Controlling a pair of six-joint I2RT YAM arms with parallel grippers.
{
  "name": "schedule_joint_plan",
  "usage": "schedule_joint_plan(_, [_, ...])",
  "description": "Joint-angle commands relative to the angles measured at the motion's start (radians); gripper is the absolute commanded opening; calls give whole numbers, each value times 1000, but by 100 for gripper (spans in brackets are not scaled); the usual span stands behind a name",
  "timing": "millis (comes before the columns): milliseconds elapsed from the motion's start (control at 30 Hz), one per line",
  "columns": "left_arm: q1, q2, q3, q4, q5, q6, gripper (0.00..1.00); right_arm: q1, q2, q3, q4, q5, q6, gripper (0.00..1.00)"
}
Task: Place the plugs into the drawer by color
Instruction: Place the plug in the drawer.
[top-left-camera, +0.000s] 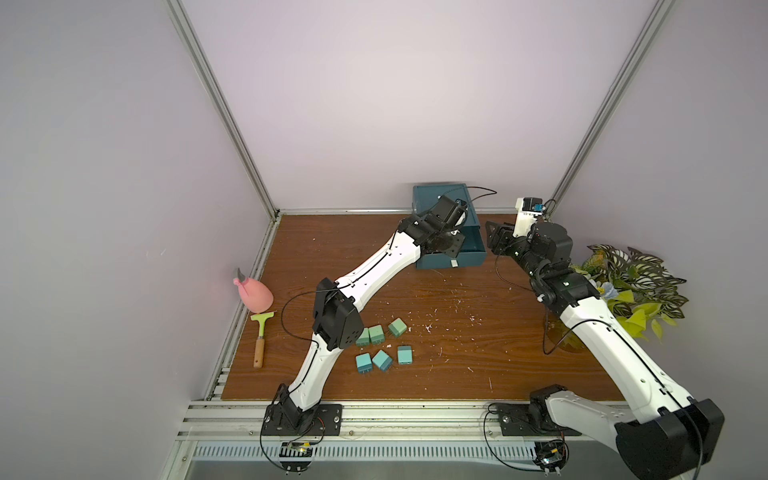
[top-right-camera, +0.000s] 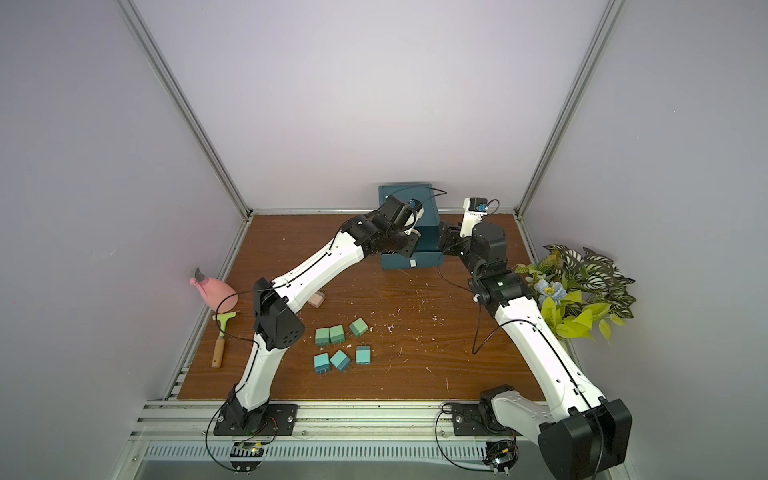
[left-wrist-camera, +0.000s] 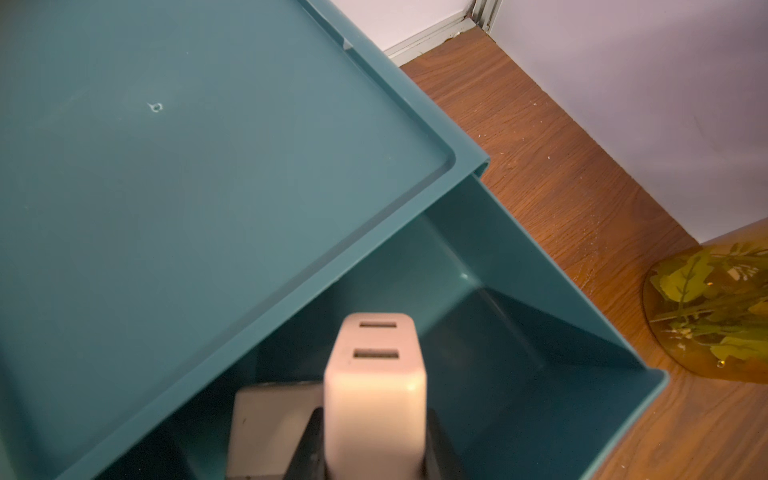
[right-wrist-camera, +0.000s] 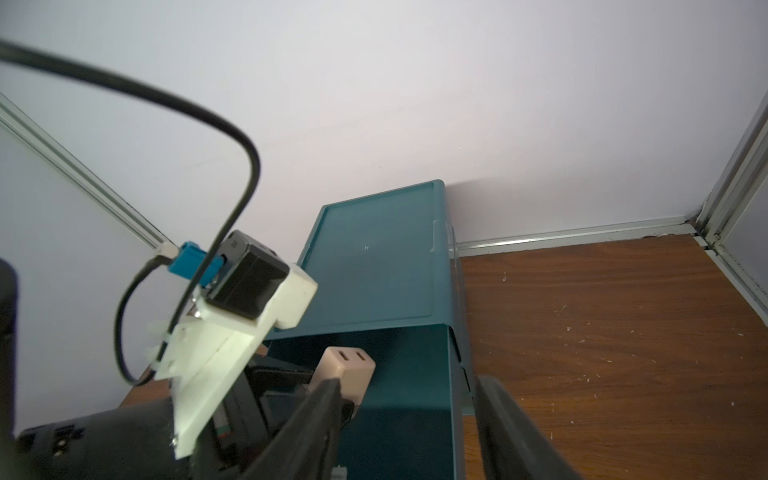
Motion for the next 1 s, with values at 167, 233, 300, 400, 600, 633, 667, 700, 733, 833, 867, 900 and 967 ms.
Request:
schedule_joint_plan(167, [-11,-7,15,-5,3,12,35,-5,0,-14,38,-11,10,57])
schedule_joint_plan(233, [-11,-16,16,-6,4,10,36,-5,3,-17,36,-14,12,57])
schedule_joint_plan(300, [-12,-29,17,-7,4,9,36,-5,3,-20,33,-17,13,57])
schedule_joint_plan(400, [-12,-79,-5,-7,-17,5,36,-5,3,-28,30,-15,12,57])
schedule_joint_plan(600, [-2,-261,-168,-6,-183,-6,38,-5,-7,-53,45,6,5,57])
schedule_joint_plan(633, [7,-293,-202,-5,-202,-11,38,-6,-7,-57,46,15,3,57])
schedule_joint_plan(667, [20,-328,-245,-4,-219,-18,38,-6,-8,-63,45,26,2,57])
schedule_joint_plan(700, [38,-363,-290,-4,-231,-29,38,-6,-11,-72,46,40,0,57])
schedule_joint_plan(733, [56,-390,-330,-4,-242,-43,38,-6,-15,-83,46,51,-1,57])
schedule_joint_plan(833, [107,-470,-465,-3,-285,-73,39,-8,-40,-131,49,74,-3,57])
schedule_joint_plan(867, [115,-491,-509,-2,-309,-71,39,-8,-54,-152,49,77,-4,57])
schedule_joint_plan(900, [120,-511,-555,-2,-339,-64,42,-8,-70,-176,50,78,-8,57])
schedule_joint_plan(967, [128,-541,-648,-3,-389,-52,46,-7,-107,-226,52,76,-13,57])
